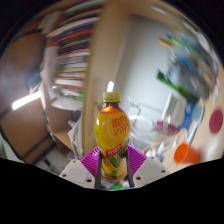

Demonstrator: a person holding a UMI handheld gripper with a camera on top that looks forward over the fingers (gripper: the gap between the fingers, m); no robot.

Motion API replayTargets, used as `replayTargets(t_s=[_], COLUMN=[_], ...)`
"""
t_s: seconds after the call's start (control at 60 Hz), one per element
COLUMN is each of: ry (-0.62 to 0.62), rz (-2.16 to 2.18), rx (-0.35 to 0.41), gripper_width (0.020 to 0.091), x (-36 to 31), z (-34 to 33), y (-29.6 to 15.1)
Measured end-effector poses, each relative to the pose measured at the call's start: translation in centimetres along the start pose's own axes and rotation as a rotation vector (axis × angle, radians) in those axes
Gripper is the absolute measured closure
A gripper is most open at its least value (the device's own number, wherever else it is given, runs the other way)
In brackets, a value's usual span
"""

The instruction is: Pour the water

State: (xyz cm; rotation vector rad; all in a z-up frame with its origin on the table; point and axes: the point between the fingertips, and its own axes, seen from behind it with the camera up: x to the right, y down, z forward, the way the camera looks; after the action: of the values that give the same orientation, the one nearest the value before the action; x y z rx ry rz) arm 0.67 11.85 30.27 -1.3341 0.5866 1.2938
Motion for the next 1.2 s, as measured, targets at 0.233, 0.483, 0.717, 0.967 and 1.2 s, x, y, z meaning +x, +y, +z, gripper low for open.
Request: replayTargets(t_s=[0.233,0.483,0.717,0.967,1.2], ry=[0.267,0.483,0.482,0.490,0.580], rz=[-0.978,-1.118,-1.171,-1.133,-1.134], rx=[0.125,-0.015,-0.128,-0.156,-0.211], gripper_width=[0.0721,0.0715,0.0684,0.0649,0.0247], x=[6.2,21.4,25.7,27.7,28.6], z=[-6.1,-6.8,-5.7,-6.1,-7.7], y=[-12.8,-14.0,-10.7,-10.0,-9.6])
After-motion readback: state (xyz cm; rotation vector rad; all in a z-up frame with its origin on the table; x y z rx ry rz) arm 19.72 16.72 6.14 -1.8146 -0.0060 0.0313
